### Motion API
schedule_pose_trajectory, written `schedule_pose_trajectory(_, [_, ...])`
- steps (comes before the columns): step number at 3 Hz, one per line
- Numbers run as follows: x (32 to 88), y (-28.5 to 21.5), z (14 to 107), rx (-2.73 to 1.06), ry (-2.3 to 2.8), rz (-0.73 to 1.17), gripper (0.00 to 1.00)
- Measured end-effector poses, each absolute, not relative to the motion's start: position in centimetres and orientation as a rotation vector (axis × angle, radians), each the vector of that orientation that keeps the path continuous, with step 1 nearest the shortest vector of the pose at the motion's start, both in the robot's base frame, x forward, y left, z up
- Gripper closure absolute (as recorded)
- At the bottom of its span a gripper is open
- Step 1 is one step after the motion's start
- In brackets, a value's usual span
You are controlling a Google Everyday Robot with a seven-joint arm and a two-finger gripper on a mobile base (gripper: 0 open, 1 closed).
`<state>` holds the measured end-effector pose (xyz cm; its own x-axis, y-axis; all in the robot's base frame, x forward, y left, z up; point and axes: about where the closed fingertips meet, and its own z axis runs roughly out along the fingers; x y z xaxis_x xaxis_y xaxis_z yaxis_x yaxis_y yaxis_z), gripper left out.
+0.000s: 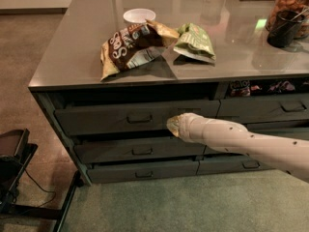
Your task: Close top drawer
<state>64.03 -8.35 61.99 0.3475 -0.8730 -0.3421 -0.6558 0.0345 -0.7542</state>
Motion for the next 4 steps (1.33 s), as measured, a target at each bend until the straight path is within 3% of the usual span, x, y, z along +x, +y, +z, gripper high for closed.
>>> schedule_pose_trajectory(2, [57.3,-10.1,70.0,-1.691,1.454,-0.097,1.0])
schedule_pose_trajectory(4, [55.4,-9.5,69.0,-1.744,1.468,-0.014,0.58])
